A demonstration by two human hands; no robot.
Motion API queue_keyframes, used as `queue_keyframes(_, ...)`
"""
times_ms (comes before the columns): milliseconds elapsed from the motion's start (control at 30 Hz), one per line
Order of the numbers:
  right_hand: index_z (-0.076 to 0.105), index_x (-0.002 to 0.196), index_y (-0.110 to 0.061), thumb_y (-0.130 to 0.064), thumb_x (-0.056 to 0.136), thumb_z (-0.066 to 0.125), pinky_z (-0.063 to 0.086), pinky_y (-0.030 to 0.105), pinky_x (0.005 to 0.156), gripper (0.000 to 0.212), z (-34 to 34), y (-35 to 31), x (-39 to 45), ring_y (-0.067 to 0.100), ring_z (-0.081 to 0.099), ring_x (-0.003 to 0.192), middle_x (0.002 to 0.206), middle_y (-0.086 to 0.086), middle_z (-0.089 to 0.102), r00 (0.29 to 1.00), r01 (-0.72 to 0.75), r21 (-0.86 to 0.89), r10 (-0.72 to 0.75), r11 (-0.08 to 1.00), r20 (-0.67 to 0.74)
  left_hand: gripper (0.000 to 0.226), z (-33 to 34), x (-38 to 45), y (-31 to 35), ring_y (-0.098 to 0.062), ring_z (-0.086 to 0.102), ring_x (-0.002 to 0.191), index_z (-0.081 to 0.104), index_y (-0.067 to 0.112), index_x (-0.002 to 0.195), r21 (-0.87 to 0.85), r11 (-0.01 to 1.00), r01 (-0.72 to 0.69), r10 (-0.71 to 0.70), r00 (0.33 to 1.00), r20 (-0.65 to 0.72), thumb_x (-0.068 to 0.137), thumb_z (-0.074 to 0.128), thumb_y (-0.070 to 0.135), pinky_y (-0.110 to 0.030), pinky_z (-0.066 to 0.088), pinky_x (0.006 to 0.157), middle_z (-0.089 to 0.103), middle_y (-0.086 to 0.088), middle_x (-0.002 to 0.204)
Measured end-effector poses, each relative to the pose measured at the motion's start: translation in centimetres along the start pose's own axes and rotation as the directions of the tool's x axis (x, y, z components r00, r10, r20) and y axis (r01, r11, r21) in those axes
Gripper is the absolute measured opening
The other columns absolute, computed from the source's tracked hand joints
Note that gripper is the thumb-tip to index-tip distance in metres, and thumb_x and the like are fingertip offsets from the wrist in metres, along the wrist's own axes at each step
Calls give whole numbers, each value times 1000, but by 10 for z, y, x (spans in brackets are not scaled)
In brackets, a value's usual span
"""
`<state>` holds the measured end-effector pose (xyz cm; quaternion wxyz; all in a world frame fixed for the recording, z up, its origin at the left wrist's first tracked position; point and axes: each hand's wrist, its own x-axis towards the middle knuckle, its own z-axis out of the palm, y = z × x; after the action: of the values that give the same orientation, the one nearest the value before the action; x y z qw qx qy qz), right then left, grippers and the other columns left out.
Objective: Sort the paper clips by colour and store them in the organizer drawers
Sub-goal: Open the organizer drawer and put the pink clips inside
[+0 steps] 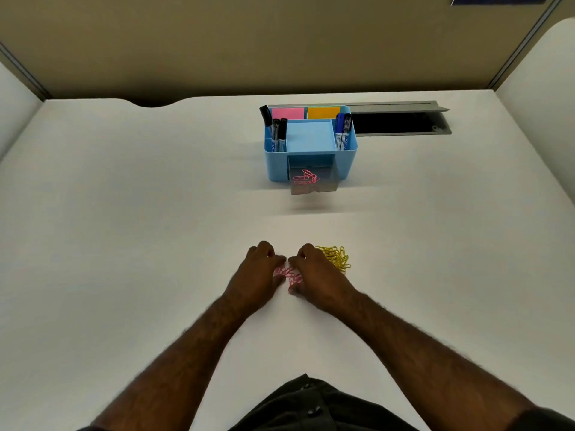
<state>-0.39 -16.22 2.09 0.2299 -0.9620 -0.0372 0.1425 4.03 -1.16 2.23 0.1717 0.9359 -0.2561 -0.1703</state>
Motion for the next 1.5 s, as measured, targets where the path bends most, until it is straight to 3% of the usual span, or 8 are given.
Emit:
queue_keyframes(267,55,100,-5,-11,89,52,38,38,68,13,16,-8,-11,31,50,98,107,15,51,996,-2,-102,-7,995,-88,21,14,-10,2,-28,56,96,68,8,97,61,998,3,2,997,-76,89,50,13,-35,47,79,57,-11,106)
queue_keyframes(667,54,100,-5,-5,86,46,29,33,62,16,11,-21,-11,35,56,95,103,18,58,997,-69,-194,63,979,-35,15,13,-10,16,-30,56,94,56,4,89,183,966,183,-173,983,-69,82,44,-1,-32,36,67,55,-15,104)
queue_keyframes(833,65,83,-11,-11,69,65,41,29,63,14,-6,-8,-1,26,60,82,88,10,69,992,-110,108,115,988,-45,5,-5,2,2,-19,64,78,71,10,72,-193,941,276,-300,948,-107,68,69,11,-21,40,63,72,-5,81)
queue_keyframes(900,68,74,-11,-9,65,71,48,26,64,10,-20,0,5,18,63,68,78,6,71,978,-178,322,204,930,-49,4,-18,6,-5,-14,64,67,72,13,63,-450,823,347,-413,909,-53,62,74,9,-19,48,63,72,-2,70)
queue_keyframes(1000,69,71,-7,0,67,71,57,32,66,8,-50,8,16,18,65,58,69,9,71,941,-208,661,333,721,-67,12,-40,22,-7,-20,68,69,74,13,62,-761,558,331,-475,879,34,58,76,2,-39,59,77,73,-9,71)
queue_keyframes(1100,68,77,-12,-5,74,70,58,31,67,8,-86,15,39,17,67,64,74,5,71,887,-110,732,399,673,-234,14,-69,52,11,-23,70,75,75,16,69,-834,524,175,-457,884,-102,63,76,3,-38,58,81,74,-9,76)
queue_keyframes(1267,66,84,-10,-18,80,68,50,25,67,9,-127,22,90,14,61,75,83,6,70,755,-94,414,336,906,-563,15,-105,109,55,-15,67,81,75,8,90,-387,922,-26,-160,884,-440,78,67,13,-25,50,81,75,-7,88)
queue_keyframes(1500,64,104,-8,-23,86,65,51,36,86,24,-129,27,135,26,60,98,105,12,68,847,-318,49,307,947,-434,23,-96,153,67,-30,60,100,67,4,108,35,999,-10,18,972,-233,90,57,15,-36,46,93,68,-16,105)
